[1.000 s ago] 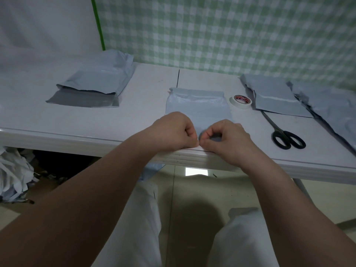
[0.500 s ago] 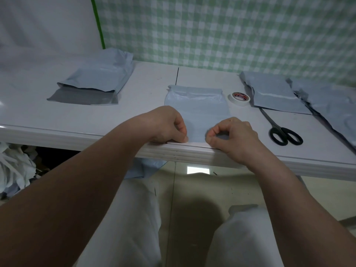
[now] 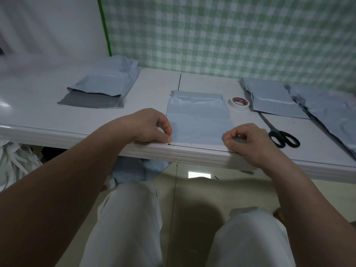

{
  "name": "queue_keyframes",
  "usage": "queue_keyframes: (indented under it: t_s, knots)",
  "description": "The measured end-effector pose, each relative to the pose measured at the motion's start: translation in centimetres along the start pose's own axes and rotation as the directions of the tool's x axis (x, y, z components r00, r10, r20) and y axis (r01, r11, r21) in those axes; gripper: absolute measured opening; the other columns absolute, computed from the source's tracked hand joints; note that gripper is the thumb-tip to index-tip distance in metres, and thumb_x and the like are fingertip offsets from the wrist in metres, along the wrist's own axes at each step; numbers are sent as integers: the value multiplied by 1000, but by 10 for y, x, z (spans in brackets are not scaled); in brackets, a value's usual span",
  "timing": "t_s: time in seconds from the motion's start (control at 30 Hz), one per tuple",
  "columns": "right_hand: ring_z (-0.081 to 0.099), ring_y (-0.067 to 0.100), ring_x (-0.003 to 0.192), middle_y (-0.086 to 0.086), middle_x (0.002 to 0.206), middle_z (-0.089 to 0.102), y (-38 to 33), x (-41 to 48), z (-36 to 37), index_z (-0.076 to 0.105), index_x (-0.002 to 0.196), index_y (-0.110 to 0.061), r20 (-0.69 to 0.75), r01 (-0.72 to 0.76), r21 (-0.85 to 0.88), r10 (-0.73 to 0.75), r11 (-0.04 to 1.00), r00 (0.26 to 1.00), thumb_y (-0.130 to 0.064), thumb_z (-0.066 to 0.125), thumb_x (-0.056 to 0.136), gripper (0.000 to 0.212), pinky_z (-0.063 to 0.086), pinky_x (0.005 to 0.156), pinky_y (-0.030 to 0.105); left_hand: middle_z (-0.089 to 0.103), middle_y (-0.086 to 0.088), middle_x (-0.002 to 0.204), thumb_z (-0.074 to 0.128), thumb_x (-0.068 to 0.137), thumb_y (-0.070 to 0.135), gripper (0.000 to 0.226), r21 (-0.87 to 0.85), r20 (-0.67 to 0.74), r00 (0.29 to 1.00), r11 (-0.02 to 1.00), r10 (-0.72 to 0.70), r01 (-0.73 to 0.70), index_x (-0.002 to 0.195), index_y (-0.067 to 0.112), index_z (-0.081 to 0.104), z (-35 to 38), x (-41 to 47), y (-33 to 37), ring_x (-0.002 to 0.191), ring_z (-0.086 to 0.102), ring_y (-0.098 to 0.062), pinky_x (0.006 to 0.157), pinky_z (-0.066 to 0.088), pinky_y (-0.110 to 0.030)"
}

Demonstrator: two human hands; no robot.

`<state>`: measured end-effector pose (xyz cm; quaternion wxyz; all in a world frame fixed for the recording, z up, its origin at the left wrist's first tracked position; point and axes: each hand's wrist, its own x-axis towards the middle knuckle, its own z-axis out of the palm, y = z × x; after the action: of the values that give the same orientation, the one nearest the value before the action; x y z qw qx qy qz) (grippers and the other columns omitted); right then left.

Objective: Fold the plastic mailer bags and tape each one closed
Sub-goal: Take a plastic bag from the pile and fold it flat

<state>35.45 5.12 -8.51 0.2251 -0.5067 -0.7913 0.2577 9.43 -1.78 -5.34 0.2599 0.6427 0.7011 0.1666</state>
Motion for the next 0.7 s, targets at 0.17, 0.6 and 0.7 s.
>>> queue_keyframes:
  t_s: [0.17,0.6,0.7]
  knots:
    - [52,29,111,-6,110,64,6,-9,-7,66,70,-44,-80,-30,-35,27,999,996,-23,62,85,26,45,95,46,59,13,93,76,77,23,14,-55,4,1000,998,0,0,77,32,65,0,-1,-5,103,52,-10,84,33,-22]
    - [57,20,84,-2,85,59,-61,-49,83,71,97,-22,-249,309,-462,-456,831,855,-31,51,87,24,22,110,42,63,-1,108,76,76,19,14,-88,-34,999,996,-30,27,78,29,66,4,-2,-3,111,54,-15,92,40,-28]
    - [56,21,84,-2,81,57,-52,-48,74,71,87,-20,-313,246,-442,-406,863,859,-31,54,86,21,22,112,44,62,-1,110,77,75,19,16,-85,-37,999,996,-31,28,76,31,66,3,-1,-4,112,53,-15,93,39,-28]
